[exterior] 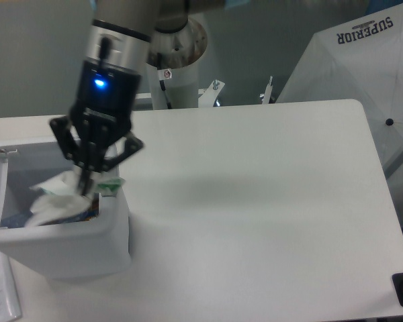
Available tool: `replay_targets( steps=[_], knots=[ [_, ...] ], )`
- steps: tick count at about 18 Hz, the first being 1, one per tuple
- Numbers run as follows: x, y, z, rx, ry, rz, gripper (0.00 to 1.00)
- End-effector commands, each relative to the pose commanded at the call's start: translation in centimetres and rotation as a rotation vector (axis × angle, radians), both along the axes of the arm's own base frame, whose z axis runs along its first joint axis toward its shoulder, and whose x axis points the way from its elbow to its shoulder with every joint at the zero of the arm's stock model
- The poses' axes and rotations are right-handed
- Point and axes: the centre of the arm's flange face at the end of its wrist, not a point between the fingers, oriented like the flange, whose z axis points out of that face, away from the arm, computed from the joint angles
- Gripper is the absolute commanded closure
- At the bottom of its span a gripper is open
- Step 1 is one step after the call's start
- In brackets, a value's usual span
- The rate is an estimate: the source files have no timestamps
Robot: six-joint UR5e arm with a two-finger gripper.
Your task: Place the trash in the trash can
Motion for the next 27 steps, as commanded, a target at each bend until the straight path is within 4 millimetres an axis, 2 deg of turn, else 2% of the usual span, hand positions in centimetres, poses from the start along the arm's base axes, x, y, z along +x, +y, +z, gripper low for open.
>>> replay_targets(
  steps=[1, 4, 6, 7, 8, 9, 11, 13, 14, 15, 17, 19, 21, 25, 27],
  knots=[
    [1.3, 0.2, -0.4, -0.006, 0.005, -0.027, 1.0],
    [1.4, 0.5, -2.0, -0.044, 0.022, -0.025, 1.0],
    [1.8, 0.7, -2.5, -0.051, 0.039, -0.053, 0.65],
    [1.9, 0.8, -2.8, -0.054, 0.036, -0.055, 0.59],
    [2.1, 0.9, -2.8, -0.054, 0.035, -0.059, 0.41],
    [2.1, 0.9, -2.7, -0.051, 0.037, -0.059, 0.15],
    [2.0, 1.0, -1.9, -0.037, 0.04, -0.054, 0.0],
    [1.9, 1.0, 0.0, -0.008, 0.056, -0.048, 0.0],
    [1.1, 1.0, 1.1, 0.01, 0.061, -0.032, 0.0],
    [-0.7, 0.5, 2.2, 0.026, 0.06, 0.009, 0.0],
    [-5.8, -1.4, 2.9, 0.04, 0.007, 0.146, 0.0],
    [-11.2, -3.8, 2.1, 0.026, 0.0, 0.256, 0.0],
    [-15.0, -5.6, 1.6, 0.015, 0.0, 0.329, 0.0],
    [-21.1, -9.5, 0.6, -0.057, 0.145, 0.376, 0.0],
    [-23.1, -10.7, -0.6, -0.113, 0.199, 0.386, 0.0]
  ],
)
